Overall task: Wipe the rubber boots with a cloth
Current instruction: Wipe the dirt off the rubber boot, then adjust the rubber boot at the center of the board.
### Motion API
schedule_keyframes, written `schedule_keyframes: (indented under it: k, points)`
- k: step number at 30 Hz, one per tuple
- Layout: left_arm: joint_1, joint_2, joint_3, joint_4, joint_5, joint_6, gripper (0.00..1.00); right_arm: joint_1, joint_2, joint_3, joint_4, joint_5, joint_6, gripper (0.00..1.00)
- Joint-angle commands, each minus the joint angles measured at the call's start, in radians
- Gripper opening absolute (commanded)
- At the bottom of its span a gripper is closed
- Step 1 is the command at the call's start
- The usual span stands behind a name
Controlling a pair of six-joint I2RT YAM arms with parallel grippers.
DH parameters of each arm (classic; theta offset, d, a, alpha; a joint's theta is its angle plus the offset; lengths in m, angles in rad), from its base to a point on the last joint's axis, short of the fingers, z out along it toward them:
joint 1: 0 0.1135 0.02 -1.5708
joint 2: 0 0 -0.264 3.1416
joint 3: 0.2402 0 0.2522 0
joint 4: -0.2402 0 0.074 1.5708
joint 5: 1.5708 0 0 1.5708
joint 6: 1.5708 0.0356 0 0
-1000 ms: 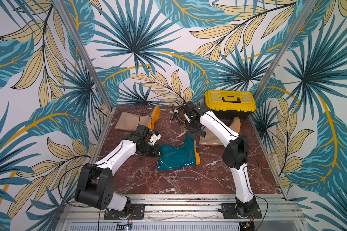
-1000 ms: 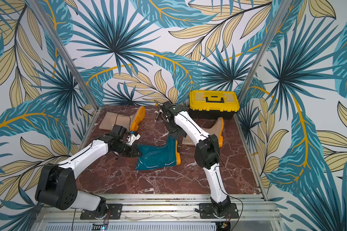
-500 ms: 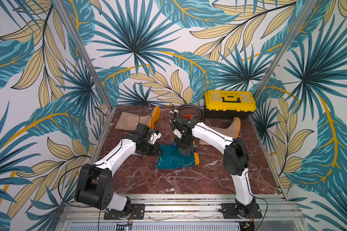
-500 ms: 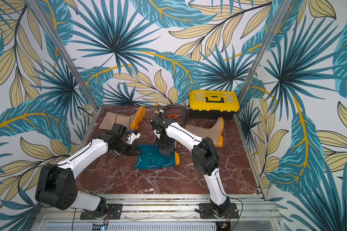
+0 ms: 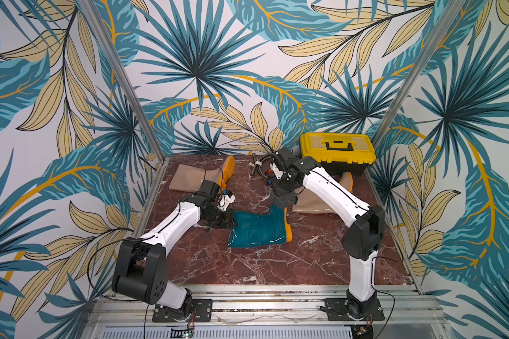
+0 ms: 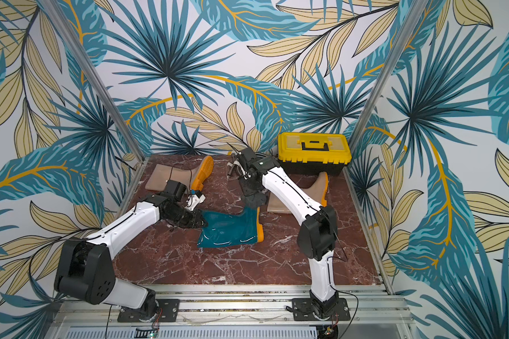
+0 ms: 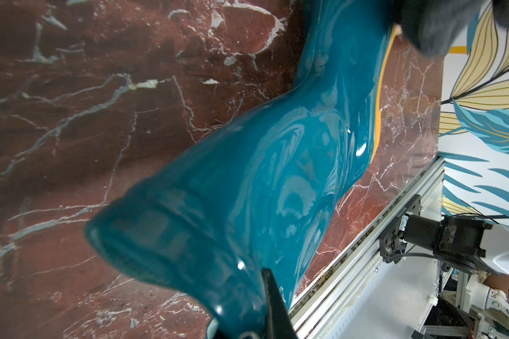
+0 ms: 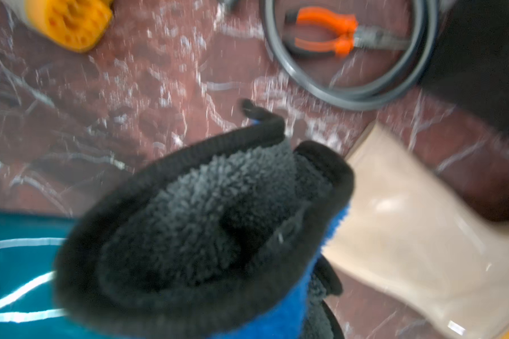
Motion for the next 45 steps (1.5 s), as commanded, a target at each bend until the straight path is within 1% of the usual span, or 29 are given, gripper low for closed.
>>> schedule_keyframes:
  k: [1,3,5,7,11,12,14,16,19,23,26,28,29,30,33,38,40,41,43,45]
  points:
    - [0.002,0.004,0.041,-0.007,-0.007,-0.043,0.00,0.008,-0.083,-0.181,0.102,-0.110,0.115,0.00]
    - [0.004,-0.002,0.053,-0.009,0.027,-0.052,0.00,0.027,-0.119,-0.254,0.084,-0.098,0.122,0.00]
    - [0.013,-0.006,0.067,-0.009,0.035,-0.056,0.00,0.051,-0.160,-0.335,0.098,-0.115,0.142,0.00]
    - [0.026,-0.010,0.080,-0.009,0.038,-0.071,0.00,0.081,-0.223,-0.455,0.138,-0.112,0.196,0.00]
    - [0.027,-0.018,0.095,-0.009,0.031,-0.083,0.00,0.176,-0.411,-0.770,0.284,-0.141,0.380,0.00]
    - [0.026,-0.017,0.098,-0.009,0.027,-0.079,0.00,0.194,-0.449,-0.823,0.313,-0.151,0.421,0.00]
    - [0.028,-0.017,0.104,-0.009,0.031,-0.071,0.00,0.203,-0.488,-0.846,0.316,-0.146,0.442,0.00]
    - [0.028,-0.017,0.107,-0.009,0.040,-0.067,0.00,0.195,-0.485,-0.786,0.269,-0.071,0.391,0.00]
    - [0.027,-0.022,0.099,-0.009,0.051,-0.065,0.00,0.126,-0.402,-0.608,0.194,-0.043,0.289,0.00]
    - [0.027,-0.044,0.063,-0.008,0.042,-0.064,0.00,0.026,-0.203,-0.315,0.132,0.004,0.162,0.00]
    - [0.028,-0.055,0.041,-0.009,0.035,-0.069,0.00,-0.027,-0.041,-0.104,0.056,0.009,0.140,0.00]
    - [0.026,-0.059,0.033,-0.009,0.030,-0.074,0.00,-0.033,0.013,-0.042,0.024,0.008,0.144,0.00]
    - [0.027,-0.061,0.031,-0.008,0.027,-0.075,0.00,-0.034,0.013,-0.048,0.022,-0.006,0.162,0.00]
    - [0.027,-0.064,0.029,-0.009,0.022,-0.077,0.00,-0.032,-0.001,-0.081,0.040,-0.026,0.179,0.00]
    - [0.026,-0.076,0.027,-0.009,0.004,-0.083,0.00,-0.005,-0.128,-0.302,0.153,-0.073,0.254,0.00]
    - [0.039,-0.096,0.045,-0.009,0.028,-0.098,0.00,0.074,-0.395,-0.684,0.335,-0.163,0.434,0.00]
    - [0.050,-0.113,0.061,-0.010,0.046,-0.103,0.00,0.118,-0.477,-0.766,0.368,-0.181,0.480,0.00]
    - [0.059,-0.125,0.071,-0.010,0.057,-0.108,0.00,0.140,-0.511,-0.779,0.360,-0.183,0.492,0.00]
    - [0.077,-0.153,0.087,-0.011,0.076,-0.121,0.00,0.158,-0.562,-0.778,0.321,-0.174,0.499,0.00]
    - [0.089,-0.197,0.099,-0.010,0.071,-0.130,0.00,0.158,-0.616,-0.766,0.291,-0.124,0.482,0.00]
